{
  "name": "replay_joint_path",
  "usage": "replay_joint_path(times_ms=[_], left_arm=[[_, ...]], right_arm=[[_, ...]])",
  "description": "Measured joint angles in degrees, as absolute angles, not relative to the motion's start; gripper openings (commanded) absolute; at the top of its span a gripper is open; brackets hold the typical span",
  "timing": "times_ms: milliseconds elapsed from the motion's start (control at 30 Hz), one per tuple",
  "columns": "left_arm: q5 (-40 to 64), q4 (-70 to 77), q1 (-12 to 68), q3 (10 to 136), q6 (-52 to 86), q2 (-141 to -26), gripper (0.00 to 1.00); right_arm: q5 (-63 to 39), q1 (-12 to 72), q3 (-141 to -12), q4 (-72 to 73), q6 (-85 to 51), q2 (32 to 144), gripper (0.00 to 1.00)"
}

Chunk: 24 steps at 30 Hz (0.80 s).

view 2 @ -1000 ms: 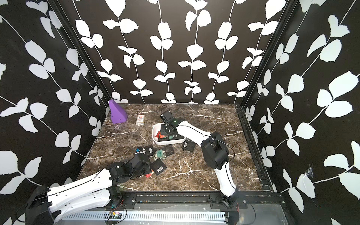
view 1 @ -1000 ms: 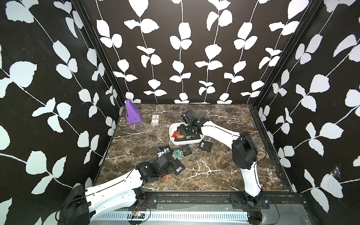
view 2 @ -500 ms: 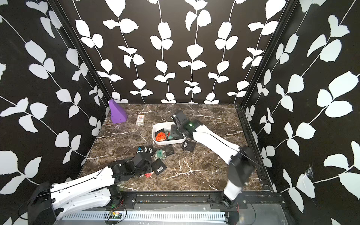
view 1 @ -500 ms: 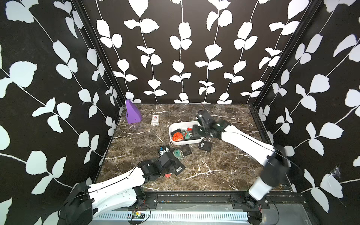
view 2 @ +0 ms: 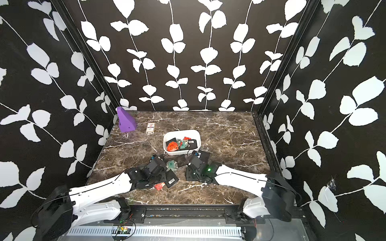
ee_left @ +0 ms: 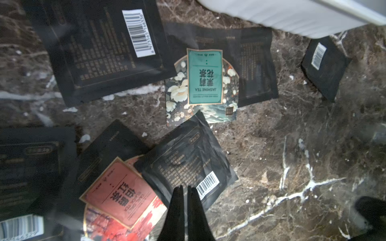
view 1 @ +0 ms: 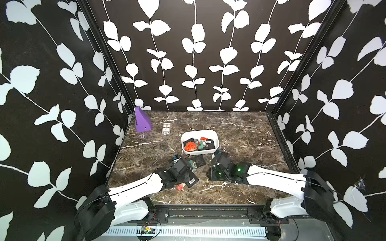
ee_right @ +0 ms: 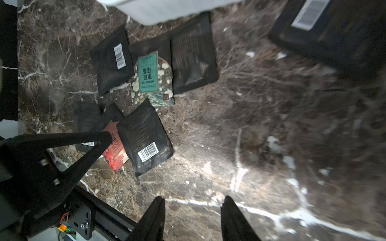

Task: Put the tea bags into the storage box
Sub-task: Place the tea bag in the storage box, then pick up the tea bag from the center of the board.

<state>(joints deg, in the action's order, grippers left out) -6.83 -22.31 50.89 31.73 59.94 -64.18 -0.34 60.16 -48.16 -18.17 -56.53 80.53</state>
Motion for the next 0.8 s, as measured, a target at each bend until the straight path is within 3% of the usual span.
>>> replay_joint_path(times_ms=[400,800], left_arm=[[-5.32,-20.08,49.65,29.89,60.47,-67.07,0.0],[-4.99,-18.92,49.41,28.23,61.14,-69.47,0.0]], right_arm=[[-4.36,62.67,-48.99,-7.7,-58.65,95.26,0.46],[-5.5,63.35,-51.48,-4.56,-59.05,98.41,0.46]])
